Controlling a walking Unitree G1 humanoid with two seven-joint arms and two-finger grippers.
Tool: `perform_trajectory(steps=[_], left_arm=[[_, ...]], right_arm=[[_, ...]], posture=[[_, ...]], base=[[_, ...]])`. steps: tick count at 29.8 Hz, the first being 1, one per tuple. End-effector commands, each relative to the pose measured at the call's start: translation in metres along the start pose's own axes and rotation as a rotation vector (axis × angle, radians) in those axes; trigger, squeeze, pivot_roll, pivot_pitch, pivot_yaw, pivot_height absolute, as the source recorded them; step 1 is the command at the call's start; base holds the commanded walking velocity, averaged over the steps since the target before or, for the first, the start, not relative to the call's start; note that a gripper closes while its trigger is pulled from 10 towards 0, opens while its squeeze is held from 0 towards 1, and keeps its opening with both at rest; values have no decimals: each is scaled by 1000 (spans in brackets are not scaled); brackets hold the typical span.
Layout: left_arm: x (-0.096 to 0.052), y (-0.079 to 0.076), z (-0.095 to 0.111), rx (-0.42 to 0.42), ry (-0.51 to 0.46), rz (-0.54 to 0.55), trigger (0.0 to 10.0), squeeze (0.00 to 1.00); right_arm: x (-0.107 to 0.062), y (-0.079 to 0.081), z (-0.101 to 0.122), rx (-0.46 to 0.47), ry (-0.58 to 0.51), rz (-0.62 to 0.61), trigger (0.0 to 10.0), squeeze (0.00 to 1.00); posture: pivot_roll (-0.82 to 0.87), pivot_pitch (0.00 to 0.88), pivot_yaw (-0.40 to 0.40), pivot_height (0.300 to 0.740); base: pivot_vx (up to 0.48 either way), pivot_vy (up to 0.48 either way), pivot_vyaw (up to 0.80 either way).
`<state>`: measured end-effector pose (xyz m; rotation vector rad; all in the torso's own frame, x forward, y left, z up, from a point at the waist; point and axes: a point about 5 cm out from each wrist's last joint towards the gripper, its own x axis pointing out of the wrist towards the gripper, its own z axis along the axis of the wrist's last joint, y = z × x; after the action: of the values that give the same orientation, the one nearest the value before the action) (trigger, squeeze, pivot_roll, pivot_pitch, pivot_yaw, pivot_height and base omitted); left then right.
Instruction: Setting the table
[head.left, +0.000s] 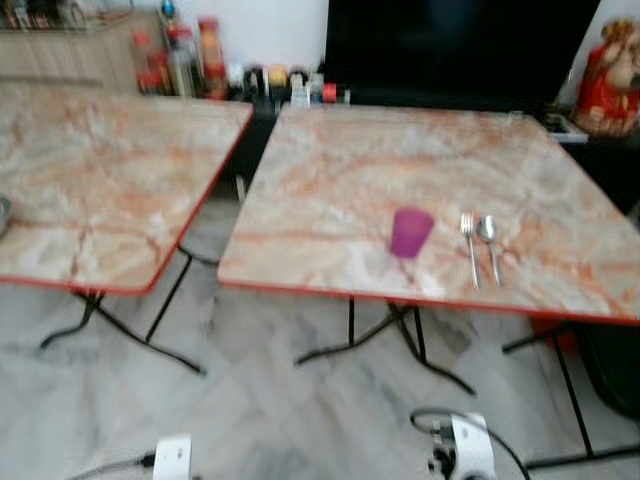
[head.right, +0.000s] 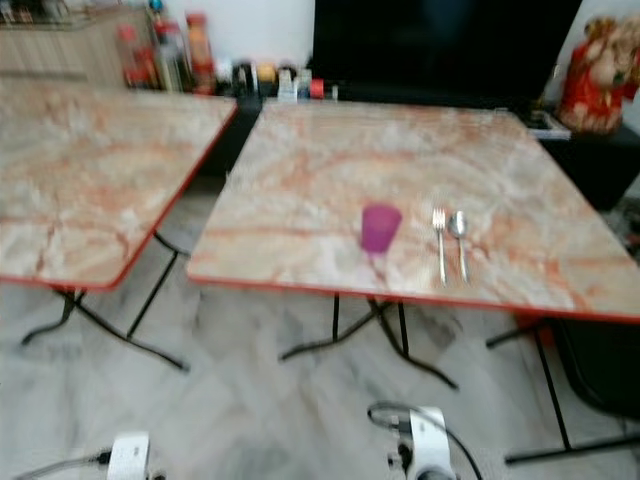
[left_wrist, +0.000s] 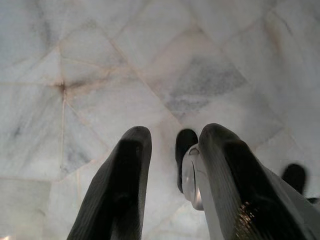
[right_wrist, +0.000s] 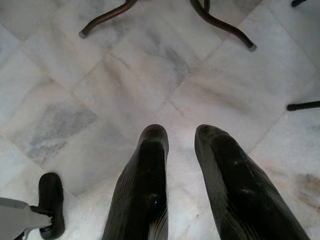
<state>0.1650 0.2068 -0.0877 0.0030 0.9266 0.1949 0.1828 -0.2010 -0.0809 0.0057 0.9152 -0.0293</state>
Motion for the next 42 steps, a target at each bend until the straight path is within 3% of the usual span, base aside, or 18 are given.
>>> perform_trajectory(steps=[1,11,25,42], left_arm=[[1,-6,2,5,-1,-13,10000,0],[1,-5,2,-2,-2,-3,10000,0],[0,1,0,-35,5,15,10000,0],[0,-3,0,-33,11,1,10000,0]], right_arm=[[-1,-6,-2,-3,7,-15,10000,0],[-1,-6,-3,-9,11,-10,10000,0],[-1,-5,-2,-26,12,6,10000,0],[-1,-5,-1,-36,10,5,10000,0]], posture=[[44,0,-33,728],[51,0,-39,728],[62,0,-46,728],[50,0,-42,728]], base=[[0,-379,0],[0,-358,0],[0,0,0],[372,0,0]])
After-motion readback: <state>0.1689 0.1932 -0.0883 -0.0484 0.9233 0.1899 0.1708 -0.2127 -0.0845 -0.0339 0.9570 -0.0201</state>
